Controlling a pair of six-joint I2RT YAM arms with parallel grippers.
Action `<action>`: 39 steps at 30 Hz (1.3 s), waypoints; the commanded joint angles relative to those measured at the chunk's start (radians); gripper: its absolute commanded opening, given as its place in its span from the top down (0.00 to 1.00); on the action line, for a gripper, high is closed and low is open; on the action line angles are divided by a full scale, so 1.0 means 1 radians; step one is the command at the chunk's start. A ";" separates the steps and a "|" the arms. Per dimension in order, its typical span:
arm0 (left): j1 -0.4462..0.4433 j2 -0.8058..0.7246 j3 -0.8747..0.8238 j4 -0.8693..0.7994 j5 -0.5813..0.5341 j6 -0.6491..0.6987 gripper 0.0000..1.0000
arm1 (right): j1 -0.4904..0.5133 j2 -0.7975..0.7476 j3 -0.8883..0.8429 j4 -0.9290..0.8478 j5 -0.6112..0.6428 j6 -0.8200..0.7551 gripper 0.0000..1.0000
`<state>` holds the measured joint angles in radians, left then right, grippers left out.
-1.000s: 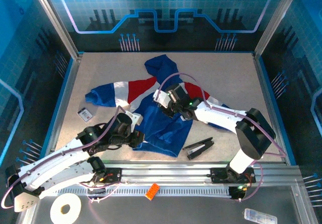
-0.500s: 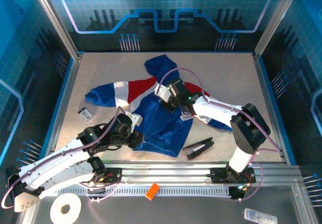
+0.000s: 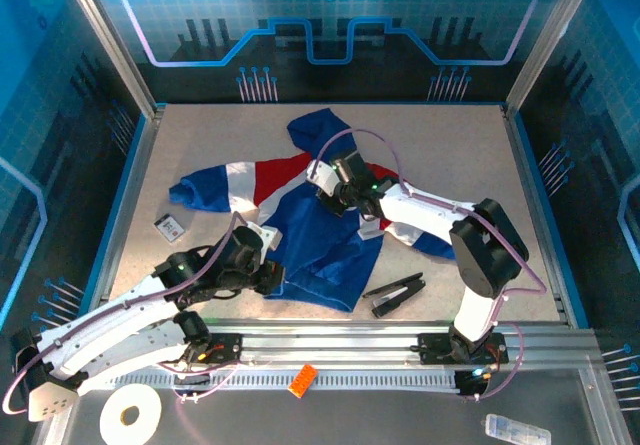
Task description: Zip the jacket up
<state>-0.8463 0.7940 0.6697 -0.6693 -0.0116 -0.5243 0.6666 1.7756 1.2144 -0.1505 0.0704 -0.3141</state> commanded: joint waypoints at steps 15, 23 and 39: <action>-0.005 -0.013 -0.021 -0.061 0.012 -0.014 1.00 | -0.062 0.073 0.114 0.006 0.020 -0.013 1.00; -0.005 -0.015 -0.024 -0.057 0.010 -0.020 1.00 | -0.077 0.089 0.139 0.002 0.016 -0.021 1.00; -0.005 -0.034 -0.032 -0.061 0.014 -0.034 1.00 | -0.124 0.126 0.196 -0.014 0.023 -0.031 1.00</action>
<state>-0.8463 0.7708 0.6521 -0.6727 -0.0231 -0.5465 0.5755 1.8812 1.3651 -0.1844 0.0635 -0.3386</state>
